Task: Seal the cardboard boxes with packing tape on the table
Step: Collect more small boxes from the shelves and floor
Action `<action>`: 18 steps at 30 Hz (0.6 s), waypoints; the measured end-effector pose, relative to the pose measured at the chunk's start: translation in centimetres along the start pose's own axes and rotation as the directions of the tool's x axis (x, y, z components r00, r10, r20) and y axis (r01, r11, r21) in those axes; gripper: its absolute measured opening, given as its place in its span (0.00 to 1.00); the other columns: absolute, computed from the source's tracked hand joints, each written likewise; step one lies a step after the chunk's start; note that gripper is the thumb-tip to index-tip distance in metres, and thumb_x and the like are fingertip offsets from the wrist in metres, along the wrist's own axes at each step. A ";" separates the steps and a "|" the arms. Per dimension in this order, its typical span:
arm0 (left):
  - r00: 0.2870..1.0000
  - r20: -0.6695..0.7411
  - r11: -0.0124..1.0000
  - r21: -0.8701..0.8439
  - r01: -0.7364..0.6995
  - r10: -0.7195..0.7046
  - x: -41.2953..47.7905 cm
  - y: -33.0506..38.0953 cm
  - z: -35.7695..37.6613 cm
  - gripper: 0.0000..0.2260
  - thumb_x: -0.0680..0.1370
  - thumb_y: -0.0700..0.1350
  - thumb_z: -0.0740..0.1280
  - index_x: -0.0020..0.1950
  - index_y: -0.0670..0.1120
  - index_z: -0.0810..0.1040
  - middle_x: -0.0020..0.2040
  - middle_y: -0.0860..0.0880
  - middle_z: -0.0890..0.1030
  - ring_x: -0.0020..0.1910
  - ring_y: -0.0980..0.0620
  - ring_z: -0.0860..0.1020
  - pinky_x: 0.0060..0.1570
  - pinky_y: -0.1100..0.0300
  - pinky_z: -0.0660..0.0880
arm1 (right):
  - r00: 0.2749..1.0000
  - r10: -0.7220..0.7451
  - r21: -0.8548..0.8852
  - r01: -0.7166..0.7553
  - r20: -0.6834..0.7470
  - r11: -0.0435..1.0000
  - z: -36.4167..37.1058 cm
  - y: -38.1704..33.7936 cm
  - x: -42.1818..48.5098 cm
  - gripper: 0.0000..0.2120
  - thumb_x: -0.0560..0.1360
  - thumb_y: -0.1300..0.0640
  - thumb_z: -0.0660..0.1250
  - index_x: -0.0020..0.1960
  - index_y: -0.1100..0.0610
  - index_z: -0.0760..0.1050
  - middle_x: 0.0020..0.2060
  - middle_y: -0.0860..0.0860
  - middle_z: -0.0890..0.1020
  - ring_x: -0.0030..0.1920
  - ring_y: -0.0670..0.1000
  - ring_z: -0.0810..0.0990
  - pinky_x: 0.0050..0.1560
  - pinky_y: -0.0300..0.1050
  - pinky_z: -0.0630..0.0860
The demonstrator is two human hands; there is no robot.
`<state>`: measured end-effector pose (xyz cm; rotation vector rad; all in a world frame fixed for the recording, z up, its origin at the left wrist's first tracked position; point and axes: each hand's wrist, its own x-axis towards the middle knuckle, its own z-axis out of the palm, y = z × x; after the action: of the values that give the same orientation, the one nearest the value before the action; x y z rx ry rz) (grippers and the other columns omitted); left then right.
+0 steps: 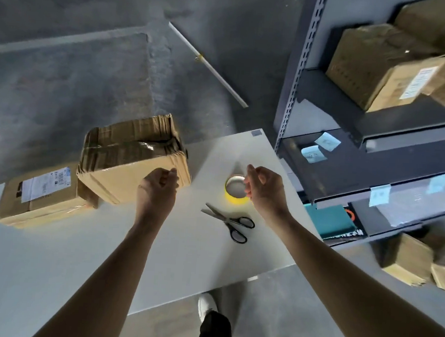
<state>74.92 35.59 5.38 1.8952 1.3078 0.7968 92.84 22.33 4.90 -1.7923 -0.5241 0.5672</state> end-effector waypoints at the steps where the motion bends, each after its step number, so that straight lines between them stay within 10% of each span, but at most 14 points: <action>1: 1.000 0.007 1.000 0.007 -0.009 0.009 -1.1 0.6 0.7 0.12 0.82 0.48 0.63 0.45 0.43 0.81 0.37 0.50 0.82 0.37 0.51 0.81 0.40 0.57 0.77 | 1.000 0.001 -0.001 -0.001 -0.008 1.000 -1.2 0.5 -0.5 0.21 0.81 0.49 0.63 0.35 0.62 0.75 0.27 0.52 0.80 0.28 0.48 0.76 0.38 0.49 0.76; 14: 0.986 0.162 0.998 0.045 -0.041 0.033 -15.9 6.7 9.1 0.13 0.81 0.49 0.63 0.42 0.43 0.80 0.36 0.48 0.83 0.39 0.47 0.81 0.34 0.60 0.70 | 0.991 0.014 0.021 -0.012 -0.135 1.000 -17.8 6.7 -8.9 0.23 0.81 0.51 0.62 0.30 0.61 0.74 0.24 0.53 0.78 0.25 0.48 0.75 0.32 0.46 0.73; 18: 0.978 0.208 1.000 -0.008 -0.025 0.026 -20.6 9.3 11.2 0.13 0.81 0.46 0.63 0.41 0.42 0.79 0.34 0.51 0.81 0.31 0.62 0.78 0.31 0.70 0.69 | 0.982 0.003 0.005 -0.002 -0.189 1.000 -22.6 8.5 -11.7 0.23 0.82 0.51 0.62 0.29 0.56 0.72 0.24 0.49 0.77 0.26 0.48 0.75 0.32 0.44 0.74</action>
<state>82.45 11.49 4.48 1.9366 1.1531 0.5954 98.15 -3.89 3.92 -1.8202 -0.3892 0.3942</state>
